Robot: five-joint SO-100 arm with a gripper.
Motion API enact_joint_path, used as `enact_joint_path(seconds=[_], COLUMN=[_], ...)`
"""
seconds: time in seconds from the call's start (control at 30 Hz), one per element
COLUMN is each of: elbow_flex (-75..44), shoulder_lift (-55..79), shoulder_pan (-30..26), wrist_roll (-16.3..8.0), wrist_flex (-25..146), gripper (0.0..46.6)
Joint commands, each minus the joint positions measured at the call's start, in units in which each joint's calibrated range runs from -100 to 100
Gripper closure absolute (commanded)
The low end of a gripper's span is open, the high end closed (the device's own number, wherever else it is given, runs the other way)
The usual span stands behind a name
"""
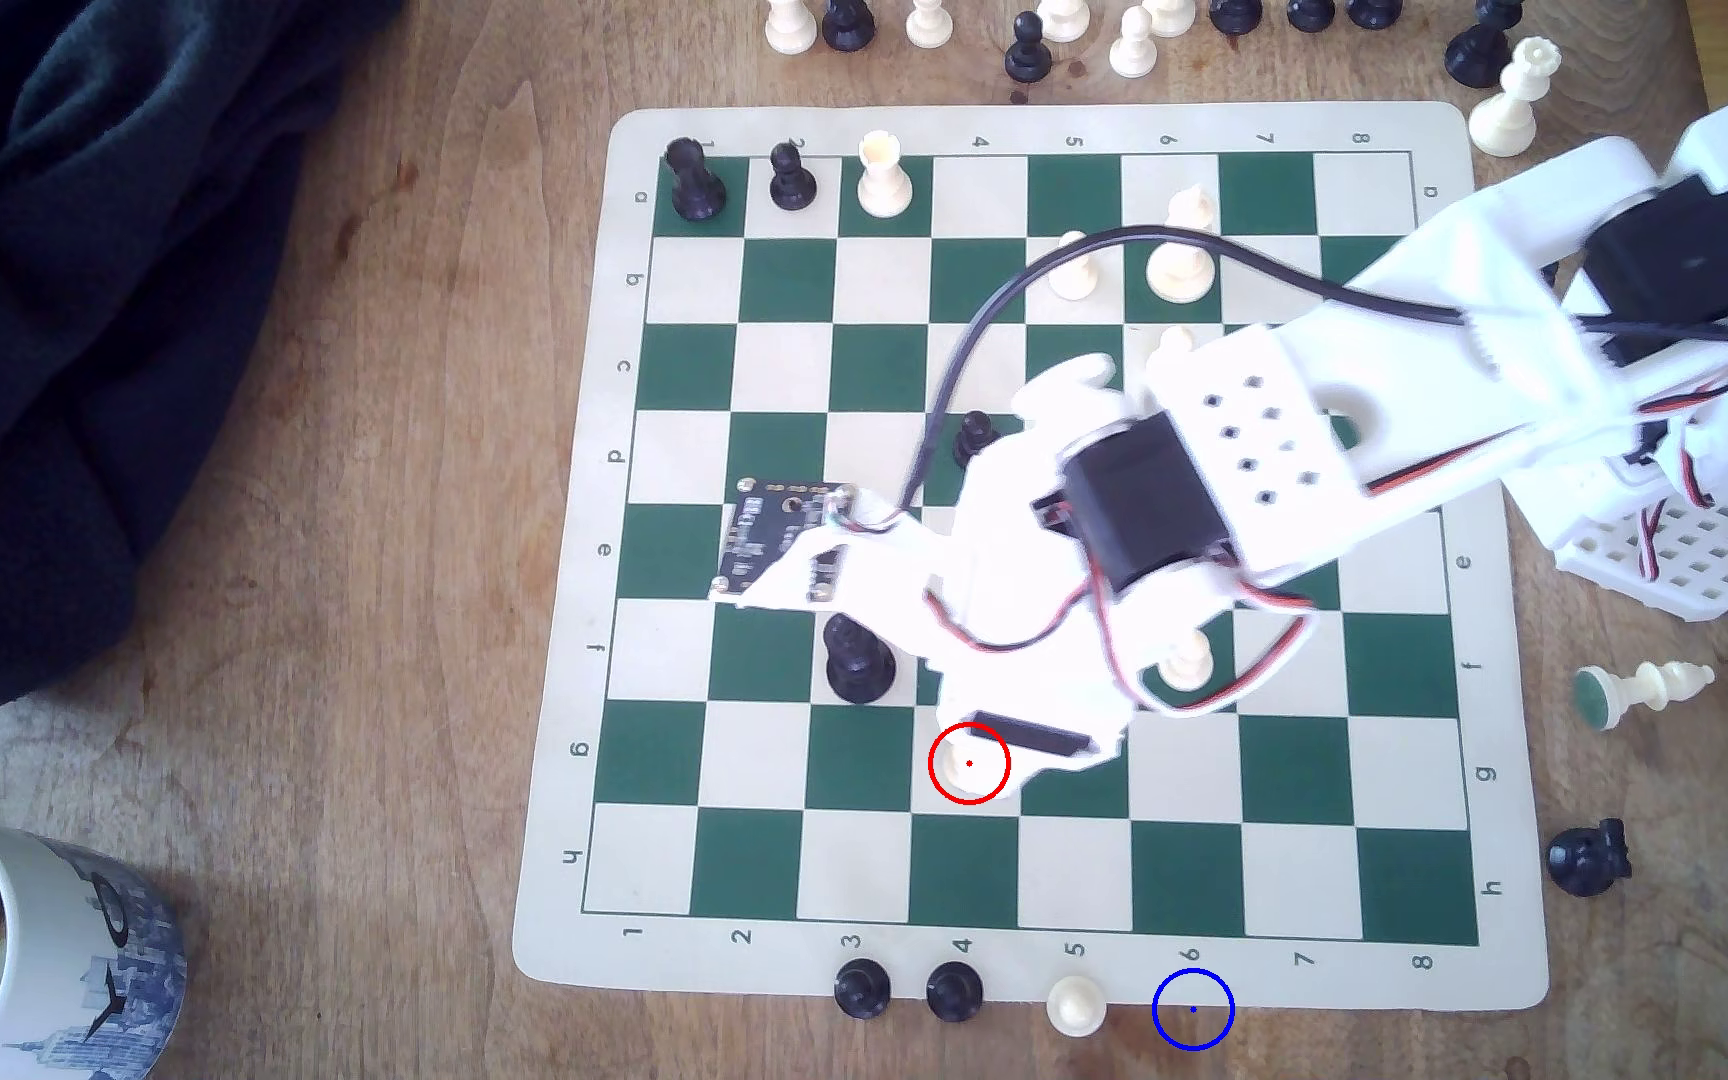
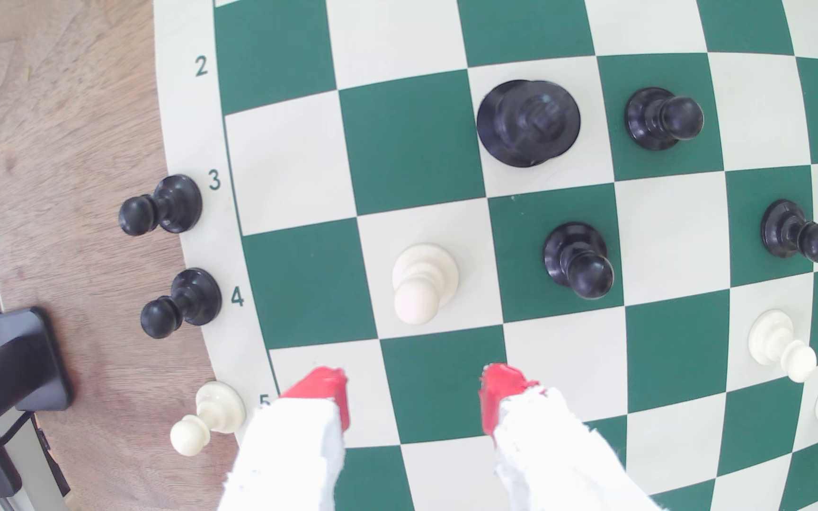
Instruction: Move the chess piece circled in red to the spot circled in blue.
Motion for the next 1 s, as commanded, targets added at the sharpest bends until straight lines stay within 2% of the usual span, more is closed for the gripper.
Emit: enact_joint_path(seconds=[0.0, 0.63, 0.97], elbow_flex=[-6.04, -4.86, -4.86], shoulder_lift=[0.98, 8.28, 10.57], shoulder_pan=[0.24, 0.7, 0.7], wrist_roll=[0.2, 0.83, 1.32], wrist_flex=[-0.57, -5.73, -7.04], gripper=[32.2, 33.2, 35.1])
